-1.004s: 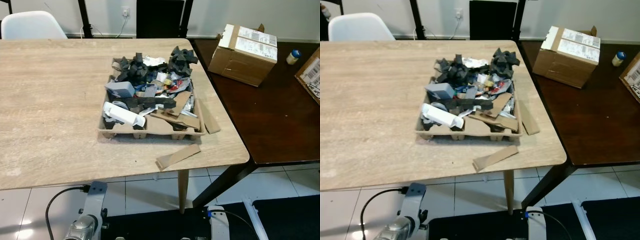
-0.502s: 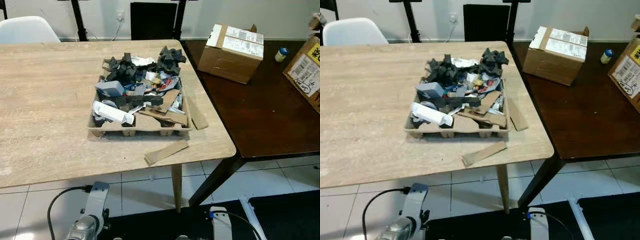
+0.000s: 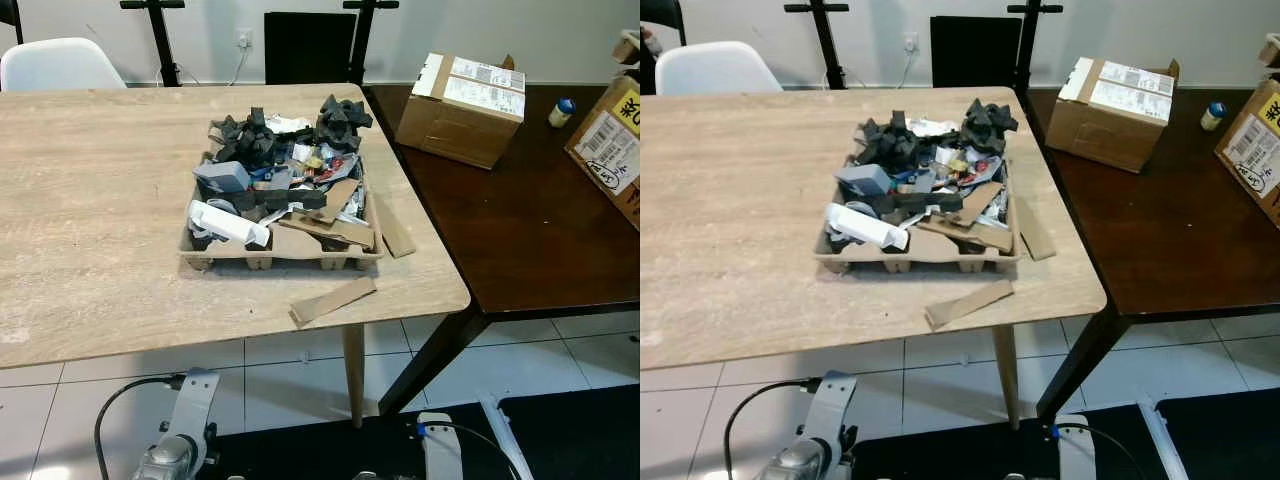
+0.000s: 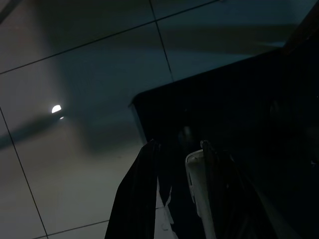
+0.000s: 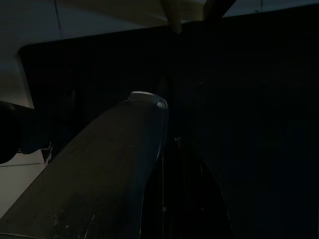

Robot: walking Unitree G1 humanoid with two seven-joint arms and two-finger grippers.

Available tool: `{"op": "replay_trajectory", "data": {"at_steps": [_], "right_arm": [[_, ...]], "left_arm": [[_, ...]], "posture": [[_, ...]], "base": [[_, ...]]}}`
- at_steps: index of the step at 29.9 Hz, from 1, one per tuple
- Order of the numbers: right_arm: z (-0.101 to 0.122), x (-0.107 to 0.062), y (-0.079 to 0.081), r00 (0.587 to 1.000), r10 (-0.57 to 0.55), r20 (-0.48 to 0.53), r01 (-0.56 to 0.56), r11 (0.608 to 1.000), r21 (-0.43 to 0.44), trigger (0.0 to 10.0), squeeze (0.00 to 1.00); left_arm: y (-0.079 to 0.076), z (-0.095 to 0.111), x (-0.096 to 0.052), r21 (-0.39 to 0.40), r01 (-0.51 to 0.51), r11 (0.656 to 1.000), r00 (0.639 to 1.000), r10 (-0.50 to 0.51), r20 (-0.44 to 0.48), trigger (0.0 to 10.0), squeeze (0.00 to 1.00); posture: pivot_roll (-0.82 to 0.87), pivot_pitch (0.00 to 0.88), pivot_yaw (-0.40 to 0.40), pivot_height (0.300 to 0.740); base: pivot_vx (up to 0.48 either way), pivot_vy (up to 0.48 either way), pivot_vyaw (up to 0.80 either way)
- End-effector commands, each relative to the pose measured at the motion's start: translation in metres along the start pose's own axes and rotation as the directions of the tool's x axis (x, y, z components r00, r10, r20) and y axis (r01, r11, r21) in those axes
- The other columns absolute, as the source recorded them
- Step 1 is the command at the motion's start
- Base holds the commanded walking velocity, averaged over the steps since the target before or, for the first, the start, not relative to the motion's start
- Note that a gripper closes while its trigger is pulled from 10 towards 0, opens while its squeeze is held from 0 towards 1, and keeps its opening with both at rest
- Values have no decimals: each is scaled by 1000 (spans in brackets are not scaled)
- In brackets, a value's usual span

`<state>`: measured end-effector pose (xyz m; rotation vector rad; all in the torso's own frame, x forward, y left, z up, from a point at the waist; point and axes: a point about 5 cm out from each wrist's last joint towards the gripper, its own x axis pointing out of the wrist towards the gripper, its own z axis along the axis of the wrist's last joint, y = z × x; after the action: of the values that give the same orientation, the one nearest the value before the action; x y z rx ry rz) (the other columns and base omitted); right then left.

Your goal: Picking trash to rubbish bin

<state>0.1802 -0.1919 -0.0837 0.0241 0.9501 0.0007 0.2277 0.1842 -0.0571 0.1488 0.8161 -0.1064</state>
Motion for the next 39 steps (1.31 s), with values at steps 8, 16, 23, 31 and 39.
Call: {"op": "replay_trajectory", "data": {"at_steps": [8, 16, 23, 31, 39], "right_arm": [[-11, -2, 2, 999, 8, -37, -11, 997, -71, 10000, 0], [-11, -2, -1, 999, -13, -35, 13, 1000, 2, 10000, 0], [-12, -3, -2, 999, -12, -31, 12, 1000, 2, 10000, 0], [-12, -3, -2, 1000, -13, -27, 13, 1000, 1, 10000, 0], [-10, -3, -2, 1000, -11, -23, 11, 1000, -6, 10000, 0]], "left_arm": [[1, -9, -2, 18, -10, 1000, 999, 10, -34, 10000, 0], [-2, -10, -2, 34, 15, 999, 999, -14, -33, 10000, 0], [-4, -9, -1, 19, 28, 999, 999, -27, -33, 10000, 0], [-4, -8, -1, 4, 28, 1000, 999, -28, -32, 10000, 0], [-6, -7, -1, 0, 33, 999, 999, -33, -29, 10000, 0]], "posture": [[40, 157, -26, 740], [32, 152, -13, 740], [28, 150, -13, 740], [26, 145, -15, 740], [25, 142, -20, 740]], "base": [[0, 0, 600], [0, 0, 100], [0, 0, 0], [0, -310, 0], [0, -328, 0]]}}
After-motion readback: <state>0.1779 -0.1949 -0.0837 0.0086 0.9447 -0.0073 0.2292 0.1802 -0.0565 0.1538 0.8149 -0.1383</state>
